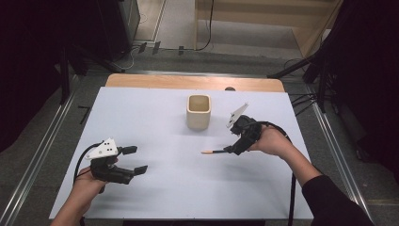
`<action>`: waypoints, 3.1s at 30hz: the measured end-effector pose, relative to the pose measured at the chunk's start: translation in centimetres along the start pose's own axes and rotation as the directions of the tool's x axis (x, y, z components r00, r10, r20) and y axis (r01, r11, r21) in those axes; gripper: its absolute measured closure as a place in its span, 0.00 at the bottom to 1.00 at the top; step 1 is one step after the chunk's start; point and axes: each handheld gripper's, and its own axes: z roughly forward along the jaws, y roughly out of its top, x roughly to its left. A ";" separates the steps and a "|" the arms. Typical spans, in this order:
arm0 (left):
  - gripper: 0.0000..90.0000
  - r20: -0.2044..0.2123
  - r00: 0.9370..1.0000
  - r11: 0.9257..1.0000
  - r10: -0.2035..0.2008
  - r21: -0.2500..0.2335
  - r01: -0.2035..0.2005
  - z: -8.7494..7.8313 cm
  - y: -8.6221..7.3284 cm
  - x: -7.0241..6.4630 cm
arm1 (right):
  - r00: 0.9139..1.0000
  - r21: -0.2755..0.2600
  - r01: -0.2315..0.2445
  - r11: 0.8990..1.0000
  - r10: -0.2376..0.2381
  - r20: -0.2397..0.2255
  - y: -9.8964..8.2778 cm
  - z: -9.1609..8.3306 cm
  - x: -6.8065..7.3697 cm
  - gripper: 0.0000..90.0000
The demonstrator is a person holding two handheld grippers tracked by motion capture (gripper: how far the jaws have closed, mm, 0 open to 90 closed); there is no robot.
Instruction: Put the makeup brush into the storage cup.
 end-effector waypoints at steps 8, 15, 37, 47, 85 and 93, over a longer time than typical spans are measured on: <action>0.19 0.000 1.000 1.000 -0.001 0.000 0.001 0.0 0.0 0.0 | 0.998 0.083 0.062 0.995 -0.061 -0.014 0.6 -0.2 0.2 0.25; 0.19 0.000 1.000 1.000 -0.001 0.000 0.001 0.0 0.0 0.0 | 0.984 0.086 0.172 0.981 -0.168 -0.053 0.9 -0.2 0.2 0.26; 0.19 0.002 1.000 1.000 0.000 -0.001 0.000 0.0 0.0 0.0 | 0.945 0.046 0.314 0.948 -0.308 -0.107 1.0 0.9 -0.3 0.28; 0.19 0.004 1.000 1.000 0.000 -0.003 0.000 0.0 0.0 0.0 | 0.939 0.055 0.336 0.940 -0.330 -0.100 0.8 1.4 -0.4 0.29; 0.19 0.003 1.000 1.000 0.002 -0.003 -0.002 -0.1 0.0 0.0 | 0.946 0.155 0.319 0.935 -0.303 -0.116 0.2 5.8 -0.1 0.34; 0.19 0.003 1.000 1.000 0.001 -0.003 -0.001 0.0 0.0 0.0 | 0.946 0.163 0.315 0.935 -0.296 -0.128 0.5 5.9 -0.3 0.43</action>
